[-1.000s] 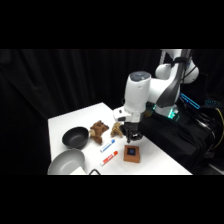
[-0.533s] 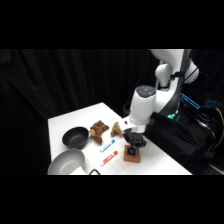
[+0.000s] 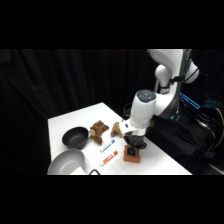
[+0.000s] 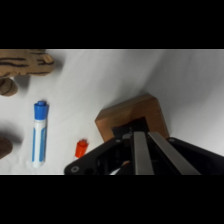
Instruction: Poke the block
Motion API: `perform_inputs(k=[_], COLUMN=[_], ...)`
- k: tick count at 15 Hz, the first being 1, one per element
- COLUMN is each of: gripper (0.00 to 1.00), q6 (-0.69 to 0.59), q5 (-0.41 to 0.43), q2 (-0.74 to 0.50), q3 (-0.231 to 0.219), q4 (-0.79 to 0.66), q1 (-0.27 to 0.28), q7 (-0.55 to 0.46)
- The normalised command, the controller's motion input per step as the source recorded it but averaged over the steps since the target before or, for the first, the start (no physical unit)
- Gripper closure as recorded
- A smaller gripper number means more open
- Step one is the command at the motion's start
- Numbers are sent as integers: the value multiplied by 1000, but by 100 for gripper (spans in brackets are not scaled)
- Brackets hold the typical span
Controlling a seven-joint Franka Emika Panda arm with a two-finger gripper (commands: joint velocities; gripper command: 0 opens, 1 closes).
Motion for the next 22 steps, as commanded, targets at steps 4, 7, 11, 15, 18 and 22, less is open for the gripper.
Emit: perform_inputs(k=[4, 7, 11, 15, 18, 22], gripper=[100, 100, 58, 25, 2, 0], q6=[-133, -407, -476, -403, -372, -340], q5=[35, 182, 182, 167, 150, 124], q2=[-236, -408, -434, -361, -303, -220], q3=[-26, 58, 61, 57, 46, 17], q4=[-36, -19, 48, 87, 111, 170], q1=[9, -114, -157, -136, -113, -112], q7=[-26, -160, -200, -190, -168, -152])
